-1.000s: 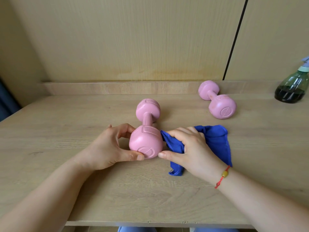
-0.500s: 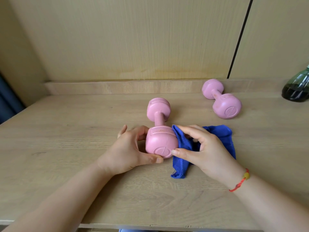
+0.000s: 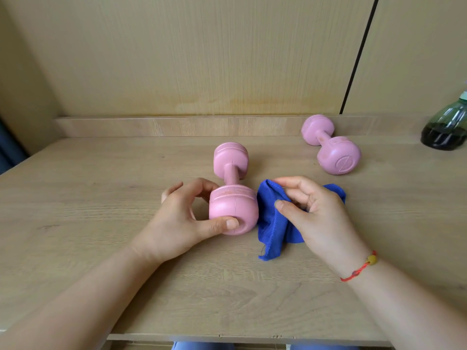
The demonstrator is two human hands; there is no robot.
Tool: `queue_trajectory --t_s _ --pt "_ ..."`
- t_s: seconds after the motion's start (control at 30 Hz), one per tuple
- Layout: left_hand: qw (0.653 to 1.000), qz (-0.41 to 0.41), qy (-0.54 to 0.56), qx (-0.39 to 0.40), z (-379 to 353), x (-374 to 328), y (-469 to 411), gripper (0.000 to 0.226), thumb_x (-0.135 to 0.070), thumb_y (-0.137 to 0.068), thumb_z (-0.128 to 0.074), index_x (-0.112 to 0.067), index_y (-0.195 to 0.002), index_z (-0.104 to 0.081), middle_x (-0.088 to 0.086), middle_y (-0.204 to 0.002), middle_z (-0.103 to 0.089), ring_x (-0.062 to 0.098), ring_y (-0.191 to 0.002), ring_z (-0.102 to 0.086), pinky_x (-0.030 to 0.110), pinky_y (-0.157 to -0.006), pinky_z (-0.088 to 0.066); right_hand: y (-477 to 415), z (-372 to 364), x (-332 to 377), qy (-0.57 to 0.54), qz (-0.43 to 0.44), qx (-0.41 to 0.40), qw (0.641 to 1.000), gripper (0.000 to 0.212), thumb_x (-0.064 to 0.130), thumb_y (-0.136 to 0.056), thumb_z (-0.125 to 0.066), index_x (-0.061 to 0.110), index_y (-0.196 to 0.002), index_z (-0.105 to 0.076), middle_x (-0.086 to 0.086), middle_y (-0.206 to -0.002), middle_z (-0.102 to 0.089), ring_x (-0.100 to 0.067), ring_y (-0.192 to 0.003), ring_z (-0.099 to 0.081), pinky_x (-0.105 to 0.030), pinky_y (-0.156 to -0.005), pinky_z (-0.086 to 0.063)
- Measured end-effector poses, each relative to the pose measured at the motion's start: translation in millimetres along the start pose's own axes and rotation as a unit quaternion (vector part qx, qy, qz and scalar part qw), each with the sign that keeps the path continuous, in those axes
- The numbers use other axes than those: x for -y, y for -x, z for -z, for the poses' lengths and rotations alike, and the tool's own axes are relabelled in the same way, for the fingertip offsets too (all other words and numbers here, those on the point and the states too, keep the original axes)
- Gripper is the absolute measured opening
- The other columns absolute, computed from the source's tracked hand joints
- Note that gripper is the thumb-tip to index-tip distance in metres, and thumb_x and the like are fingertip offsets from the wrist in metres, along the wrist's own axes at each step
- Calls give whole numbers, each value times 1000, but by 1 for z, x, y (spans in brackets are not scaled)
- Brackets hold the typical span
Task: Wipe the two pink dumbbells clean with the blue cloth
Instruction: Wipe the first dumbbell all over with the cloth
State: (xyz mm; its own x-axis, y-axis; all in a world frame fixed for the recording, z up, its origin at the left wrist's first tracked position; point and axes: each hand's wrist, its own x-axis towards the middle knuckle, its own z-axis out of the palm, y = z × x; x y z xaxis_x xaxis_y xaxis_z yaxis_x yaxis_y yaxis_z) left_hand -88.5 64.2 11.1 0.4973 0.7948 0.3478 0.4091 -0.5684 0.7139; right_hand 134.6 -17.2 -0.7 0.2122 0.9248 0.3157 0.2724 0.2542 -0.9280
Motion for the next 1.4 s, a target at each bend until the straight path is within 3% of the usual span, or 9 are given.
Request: queue_trajectory --t_s 0.1,0.2,0.3,0.43,0.53,0.63,0.87,1.1,1.4 --pt "999 19 26 17 1 0 -1 61 -66 -51 -78 -36 -101 -62 -19 -103 -67 8 -108 -59 29 -105 -38 0 -1 4 -8 25 -46 999 33 -2 -91 -59 28 -104 -65 10 -103 -75 -4 -99 -68 -22 -89 -49" --pt "996 41 68 28 3 -1 -1 60 -58 -47 -82 -28 -96 -65 -10 -95 -71 5 -90 -66 9 -78 -43 -3 -5 4 4 50 -72 996 36 -2 -90 -60 32 -98 -66 13 -100 -75 -5 -98 -68 -26 -90 -50" --pt "995 45 87 25 2 1 -2 62 -54 -44 -84 -23 -94 -64 -4 -91 -72 13 -83 -67 15 -72 -47 -1 -13 4 59 76 -38 995 37 3 -92 -61 37 -105 -68 20 -105 -72 1 -103 -65 -20 -92 -47" --pt "995 43 91 22 0 1 -2 62 -53 -44 -85 -23 -94 -64 -4 -91 -72 18 -86 -67 20 -74 -49 5 -20 0 167 153 11 974 33 21 -94 -58 22 -126 -65 16 -128 -63 6 -121 -53 -15 -103 -39" --pt "996 38 85 12 0 3 -1 62 -54 -45 -85 -23 -93 -64 -3 -90 -72 17 -86 -67 24 -77 -49 10 -21 0 214 235 -31 948 30 22 -94 -57 13 -119 -71 4 -123 -67 -6 -116 -60 -24 -100 -46" --pt "997 25 75 5 -1 3 -1 61 -56 -46 -84 -23 -94 -65 -7 -92 -71 11 -88 -66 15 -77 -47 13 -22 2 234 279 -49 930 27 15 -94 -56 6 -113 -73 -1 -114 -68 -12 -107 -64 -24 -93 -49" --pt "999 3 51 3 -4 -1 -2 58 -57 -51 -82 -28 -99 -65 -14 -97 -69 6 -96 -62 11 -82 -42 5 -22 3 237 191 -12 953 35 19 -96 -51 17 -129 -64 7 -111 -56 -2 -101 -56 -12 -89 -41" --pt "999 -9 37 -6 -4 1 -1 59 -62 -52 -79 -28 -99 -64 -17 -96 -68 6 -97 -62 13 -84 -42 11 -19 0 238 261 -47 935 33 1 -87 -58 12 -115 -72 1 -103 -59 -12 -79 -58 -23 -73 -47" --pt "999 -17 47 2 -5 -2 -1 56 -58 -54 -79 -30 -100 -63 -21 -100 -66 2 -96 -61 6 -81 -39 5 -20 -1 243 193 -38 950 38 7 -91 -51 18 -123 -67 3 -99 -58 1 -91 -54 -3 -84 -36"
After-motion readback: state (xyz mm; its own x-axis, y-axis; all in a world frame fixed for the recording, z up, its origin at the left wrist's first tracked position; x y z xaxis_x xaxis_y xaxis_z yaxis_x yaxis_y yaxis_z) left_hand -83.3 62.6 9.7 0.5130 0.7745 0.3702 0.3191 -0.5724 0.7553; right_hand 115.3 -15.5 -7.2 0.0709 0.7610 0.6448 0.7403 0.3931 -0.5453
